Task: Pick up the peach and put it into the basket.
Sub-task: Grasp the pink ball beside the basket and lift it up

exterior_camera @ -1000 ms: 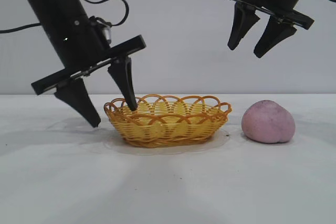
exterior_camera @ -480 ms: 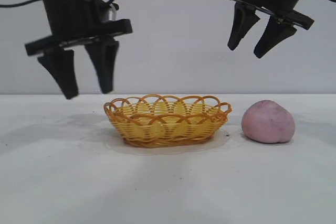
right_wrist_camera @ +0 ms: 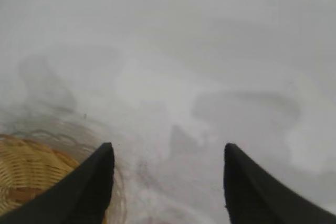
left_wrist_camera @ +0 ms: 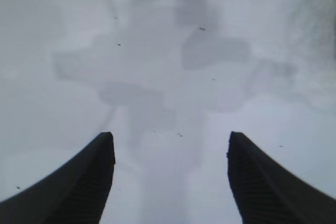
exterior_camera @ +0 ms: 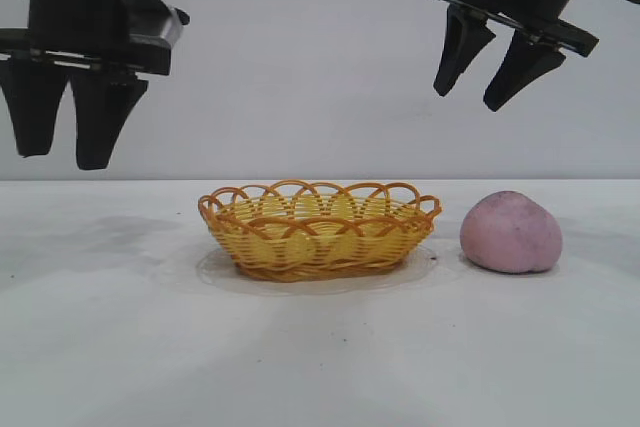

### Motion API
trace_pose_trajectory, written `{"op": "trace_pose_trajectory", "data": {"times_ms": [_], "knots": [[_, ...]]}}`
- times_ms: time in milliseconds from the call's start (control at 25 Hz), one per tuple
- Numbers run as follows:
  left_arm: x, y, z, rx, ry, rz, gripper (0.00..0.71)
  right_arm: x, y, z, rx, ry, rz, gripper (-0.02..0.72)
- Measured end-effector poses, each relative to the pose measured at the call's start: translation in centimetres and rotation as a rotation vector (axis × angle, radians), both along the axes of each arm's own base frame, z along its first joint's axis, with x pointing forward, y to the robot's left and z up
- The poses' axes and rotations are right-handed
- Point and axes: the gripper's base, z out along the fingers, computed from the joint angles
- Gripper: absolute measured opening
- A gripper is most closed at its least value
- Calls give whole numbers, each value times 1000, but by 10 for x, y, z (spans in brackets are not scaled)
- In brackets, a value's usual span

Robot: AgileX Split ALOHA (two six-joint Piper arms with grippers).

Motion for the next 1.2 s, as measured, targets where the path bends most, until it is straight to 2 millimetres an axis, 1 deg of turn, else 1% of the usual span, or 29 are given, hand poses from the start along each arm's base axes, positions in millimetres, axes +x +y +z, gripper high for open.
{"op": "trace_pose_trajectory", "data": {"times_ms": [80,320,400,440,560,640,840,1000,1200], "knots": [[3,12,0,-3,1,30,410,0,0,0,0,0,0,446],[13,57,0,-4,2,140,410,0,0,0,-3,-1,1,446],[14,69,0,-9,3,172,410,0,0,0,-5,-1,2,446],[13,74,1,-8,5,184,410,0,0,0,-5,-1,2,446],[3,81,8,-7,4,196,410,0,0,0,-6,-1,2,446],[-6,83,19,-9,-11,198,410,0,0,0,-7,-1,3,446],[-47,88,54,-21,-64,221,410,0,-1,-1,-16,-1,8,446],[-95,93,92,-46,-146,249,410,0,-1,-1,-23,-2,11,446],[-154,100,131,-90,-282,266,410,0,-1,-1,-24,-3,11,446]]}}
